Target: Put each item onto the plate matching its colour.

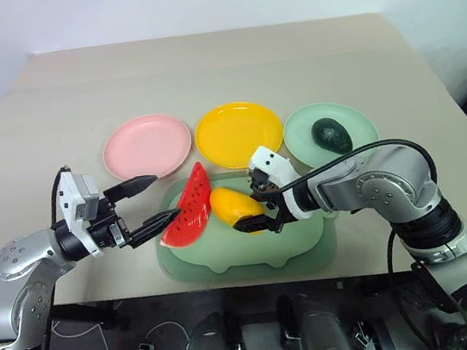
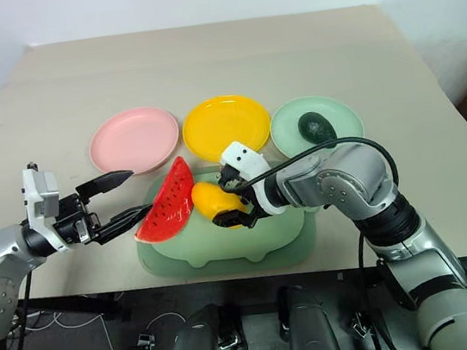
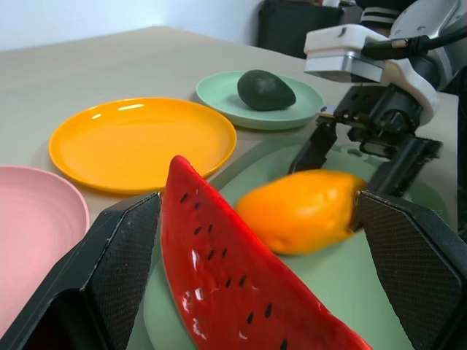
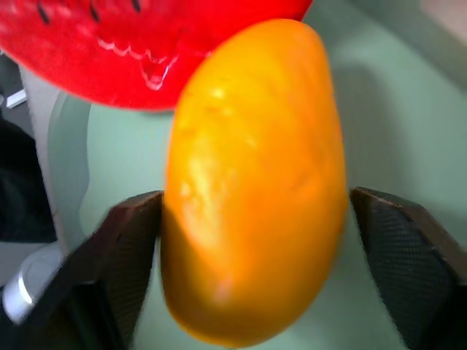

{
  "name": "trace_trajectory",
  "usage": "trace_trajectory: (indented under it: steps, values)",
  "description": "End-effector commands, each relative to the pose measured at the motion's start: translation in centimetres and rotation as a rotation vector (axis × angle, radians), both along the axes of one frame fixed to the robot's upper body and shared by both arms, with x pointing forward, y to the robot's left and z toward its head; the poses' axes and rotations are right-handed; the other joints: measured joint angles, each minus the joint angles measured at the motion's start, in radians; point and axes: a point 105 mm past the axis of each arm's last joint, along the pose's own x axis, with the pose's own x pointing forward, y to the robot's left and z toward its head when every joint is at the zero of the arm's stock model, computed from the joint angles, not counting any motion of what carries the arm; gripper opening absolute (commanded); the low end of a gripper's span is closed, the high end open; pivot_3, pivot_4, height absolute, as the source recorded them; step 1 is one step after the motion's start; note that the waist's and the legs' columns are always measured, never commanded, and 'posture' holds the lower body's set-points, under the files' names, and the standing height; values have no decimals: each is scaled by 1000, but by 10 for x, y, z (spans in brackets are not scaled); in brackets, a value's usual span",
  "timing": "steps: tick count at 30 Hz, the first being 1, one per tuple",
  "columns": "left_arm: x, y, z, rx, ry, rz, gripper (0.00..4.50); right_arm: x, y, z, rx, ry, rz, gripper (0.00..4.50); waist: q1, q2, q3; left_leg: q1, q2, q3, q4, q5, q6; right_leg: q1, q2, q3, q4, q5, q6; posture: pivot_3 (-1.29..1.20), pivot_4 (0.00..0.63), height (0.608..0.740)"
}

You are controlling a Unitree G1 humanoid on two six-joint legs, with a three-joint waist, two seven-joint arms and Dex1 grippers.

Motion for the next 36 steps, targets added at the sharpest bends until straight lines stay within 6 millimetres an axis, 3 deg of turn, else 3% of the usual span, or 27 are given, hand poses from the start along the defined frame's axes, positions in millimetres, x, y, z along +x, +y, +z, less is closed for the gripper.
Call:
trace_trajectory:
  steps: [1, 3, 11, 15, 22, 25, 29, 36]
  values:
    - [-1, 2, 11, 8, -39, 2, 4500, 2, 2, 9, 23, -60, 16, 3158, 0, 0, 0, 0, 0, 0, 0, 0, 0, 0, 0, 0, 0, 0, 0, 0, 150, 696]
    - [-1, 2, 11, 7, -40, 6, 4500, 3, 0, 14, 33, -81, 25, 3158, 1, 0, 0, 0, 0, 0, 0, 0, 0, 0, 0, 0, 0, 0, 0, 0, 150, 696]
    - [-3, 9, 12, 5, -42, 45, 4500, 16, -28, 73, 161, -224, 9, 3158, 1, 0, 0, -1, 0, 0, 0, 0, 0, -1, 0, 0, 0, 0, 0, 0, 150, 696]
    - [-3, 14, 11, -1, -43, 73, 4500, 49, -33, 90, 167, -304, -65, 3158, -4, 0, 0, 0, 0, 0, 0, 0, 0, -1, 0, 0, 0, 0, 0, 0, 150, 696]
    - [-6, 17, 10, 2, -43, 89, 4500, 92, -14, 78, 161, -323, -93, 3158, -4, 0, 0, -1, 0, 1, 0, 1, -1, -2, 0, 0, 2, 0, 0, 0, 150, 696]
    - [-7, 20, 9, 4, -43, 97, 4500, 101, -8, 73, 150, -318, -88, 3158, -3, 0, 0, -1, 0, 2, 0, 1, -1, -2, 1, 0, 2, 0, 0, 0, 150, 696]
    - [-8, 22, 7, 2, -43, 106, 4500, 124, 1, 49, 74, -284, -129, 3158, -10, 0, 0, -1, 0, 3, 0, 1, -1, -2, 1, 1, 3, 0, 0, 0, 150, 696]
    - [-9, 23, 7, 5, -52, 113, 4500, 139, 4, 31, 28, -265, -166, 3158, -29, 0, 0, -1, 0, 3, 0, 1, -2, -3, 1, 1, 4, 0, 1, 0, 150, 696]
